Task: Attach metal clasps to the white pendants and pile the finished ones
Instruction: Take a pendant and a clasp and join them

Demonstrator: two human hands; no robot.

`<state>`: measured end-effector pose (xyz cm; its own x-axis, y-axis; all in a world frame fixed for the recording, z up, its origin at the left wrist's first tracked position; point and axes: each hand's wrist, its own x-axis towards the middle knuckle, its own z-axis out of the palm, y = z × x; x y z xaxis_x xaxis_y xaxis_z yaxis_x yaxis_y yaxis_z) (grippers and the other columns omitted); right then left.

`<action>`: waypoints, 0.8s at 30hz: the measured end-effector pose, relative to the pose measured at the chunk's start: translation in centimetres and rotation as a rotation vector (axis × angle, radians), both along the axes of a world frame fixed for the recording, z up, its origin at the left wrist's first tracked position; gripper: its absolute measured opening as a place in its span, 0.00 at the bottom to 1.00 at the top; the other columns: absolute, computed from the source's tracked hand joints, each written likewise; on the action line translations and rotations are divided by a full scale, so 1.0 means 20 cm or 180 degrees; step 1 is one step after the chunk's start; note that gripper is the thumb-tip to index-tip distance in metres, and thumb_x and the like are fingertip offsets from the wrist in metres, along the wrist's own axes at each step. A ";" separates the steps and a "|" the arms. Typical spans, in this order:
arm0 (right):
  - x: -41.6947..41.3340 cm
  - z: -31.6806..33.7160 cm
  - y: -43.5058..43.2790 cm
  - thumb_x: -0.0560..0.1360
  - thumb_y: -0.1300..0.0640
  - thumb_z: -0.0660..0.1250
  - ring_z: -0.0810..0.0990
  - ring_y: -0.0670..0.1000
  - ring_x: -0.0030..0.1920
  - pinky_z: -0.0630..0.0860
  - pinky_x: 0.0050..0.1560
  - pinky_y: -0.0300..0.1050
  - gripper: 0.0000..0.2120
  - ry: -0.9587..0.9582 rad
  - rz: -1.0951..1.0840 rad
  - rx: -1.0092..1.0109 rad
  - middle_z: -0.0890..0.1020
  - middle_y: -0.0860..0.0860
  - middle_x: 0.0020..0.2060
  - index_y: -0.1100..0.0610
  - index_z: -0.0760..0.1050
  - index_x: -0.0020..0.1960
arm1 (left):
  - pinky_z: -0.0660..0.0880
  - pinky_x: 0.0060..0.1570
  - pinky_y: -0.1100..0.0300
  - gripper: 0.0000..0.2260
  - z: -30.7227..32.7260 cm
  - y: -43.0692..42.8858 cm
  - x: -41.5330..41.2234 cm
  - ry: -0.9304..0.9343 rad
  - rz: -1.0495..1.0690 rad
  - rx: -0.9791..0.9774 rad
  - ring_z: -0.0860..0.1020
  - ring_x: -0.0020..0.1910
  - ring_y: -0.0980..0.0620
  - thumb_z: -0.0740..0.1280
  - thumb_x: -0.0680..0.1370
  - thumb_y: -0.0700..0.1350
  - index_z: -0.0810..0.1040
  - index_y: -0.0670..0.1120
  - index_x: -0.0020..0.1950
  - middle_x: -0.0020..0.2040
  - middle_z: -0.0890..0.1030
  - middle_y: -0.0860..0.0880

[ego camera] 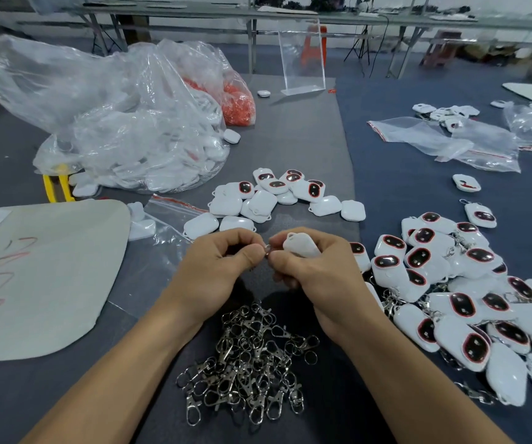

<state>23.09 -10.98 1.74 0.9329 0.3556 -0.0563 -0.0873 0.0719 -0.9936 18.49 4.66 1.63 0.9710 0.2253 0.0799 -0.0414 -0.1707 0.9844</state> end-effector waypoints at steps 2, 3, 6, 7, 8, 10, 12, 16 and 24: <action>0.00 0.01 0.00 0.71 0.72 0.74 0.77 0.50 0.29 0.72 0.28 0.39 0.11 0.0052 0.0066 0.0151 0.81 0.55 0.31 0.57 0.83 0.39 | 0.70 0.38 0.68 0.08 0.00 0.00 0.00 -0.0005 -0.0053 0.0113 0.73 0.36 0.58 0.70 0.78 0.37 0.83 0.46 0.41 0.34 0.79 0.55; 0.00 0.01 0.01 0.71 0.73 0.74 0.76 0.50 0.28 0.71 0.27 0.38 0.11 0.0042 0.0071 0.0155 0.80 0.55 0.30 0.57 0.83 0.37 | 0.69 0.37 0.66 0.08 0.00 0.00 0.00 -0.0005 -0.0013 0.0196 0.72 0.35 0.56 0.71 0.78 0.37 0.83 0.47 0.41 0.33 0.79 0.54; 0.00 0.01 0.01 0.70 0.74 0.73 0.74 0.49 0.26 0.69 0.26 0.37 0.12 0.0014 -0.0019 0.0131 0.79 0.54 0.28 0.59 0.82 0.35 | 0.68 0.37 0.63 0.07 -0.01 0.01 -0.01 -0.0142 0.0309 0.0786 0.74 0.34 0.56 0.76 0.74 0.41 0.85 0.54 0.40 0.35 0.82 0.54; 0.00 0.01 0.01 0.69 0.74 0.73 0.74 0.49 0.27 0.69 0.26 0.36 0.12 -0.0002 -0.0076 0.0138 0.79 0.55 0.29 0.59 0.82 0.35 | 0.70 0.40 0.66 0.09 -0.01 0.01 -0.02 -0.0281 0.0406 0.1070 0.78 0.38 0.58 0.78 0.71 0.42 0.86 0.57 0.40 0.38 0.84 0.56; 0.00 0.01 0.01 0.69 0.74 0.73 0.75 0.48 0.28 0.70 0.28 0.37 0.12 -0.0041 -0.0128 0.0118 0.80 0.54 0.29 0.59 0.83 0.35 | 0.70 0.42 0.69 0.10 0.00 0.01 -0.02 -0.0425 0.0451 0.1266 0.80 0.43 0.58 0.79 0.70 0.42 0.86 0.58 0.41 0.42 0.84 0.59; 0.00 0.01 0.01 0.69 0.72 0.75 0.76 0.48 0.31 0.73 0.31 0.38 0.10 -0.0138 -0.0180 0.0003 0.82 0.54 0.31 0.58 0.84 0.35 | 0.70 0.45 0.71 0.12 0.00 0.00 -0.03 -0.0606 0.0486 0.1384 0.81 0.47 0.57 0.81 0.68 0.42 0.86 0.60 0.41 0.44 0.84 0.61; 0.00 0.01 0.00 0.70 0.70 0.76 0.76 0.48 0.31 0.73 0.31 0.38 0.10 -0.0136 -0.0139 -0.0066 0.82 0.54 0.30 0.58 0.85 0.35 | 0.72 0.47 0.69 0.13 0.00 -0.01 -0.04 -0.0707 0.0576 0.1446 0.81 0.48 0.56 0.81 0.67 0.41 0.86 0.60 0.40 0.44 0.83 0.62; 0.00 0.01 -0.02 0.69 0.67 0.78 0.78 0.48 0.31 0.75 0.32 0.41 0.07 -0.0327 -0.0136 -0.0423 0.83 0.52 0.30 0.56 0.85 0.36 | 0.72 0.48 0.69 0.13 0.01 -0.02 -0.04 -0.0767 0.0572 0.1518 0.81 0.48 0.56 0.80 0.68 0.40 0.85 0.59 0.38 0.43 0.83 0.62; -0.04 0.02 -0.03 0.70 0.63 0.76 0.83 0.44 0.36 0.79 0.37 0.38 0.11 -0.1462 -0.0113 -0.1210 0.85 0.43 0.33 0.48 0.85 0.37 | 0.72 0.46 0.63 0.04 0.02 -0.05 -0.07 -0.0807 0.0713 0.1918 0.78 0.44 0.55 0.72 0.66 0.50 0.81 0.52 0.33 0.38 0.81 0.60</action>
<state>22.36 -11.53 2.17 0.9028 0.3577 0.2386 0.3534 -0.3012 -0.8857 17.09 3.58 2.00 0.8410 0.2635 0.4725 -0.1575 -0.7163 0.6798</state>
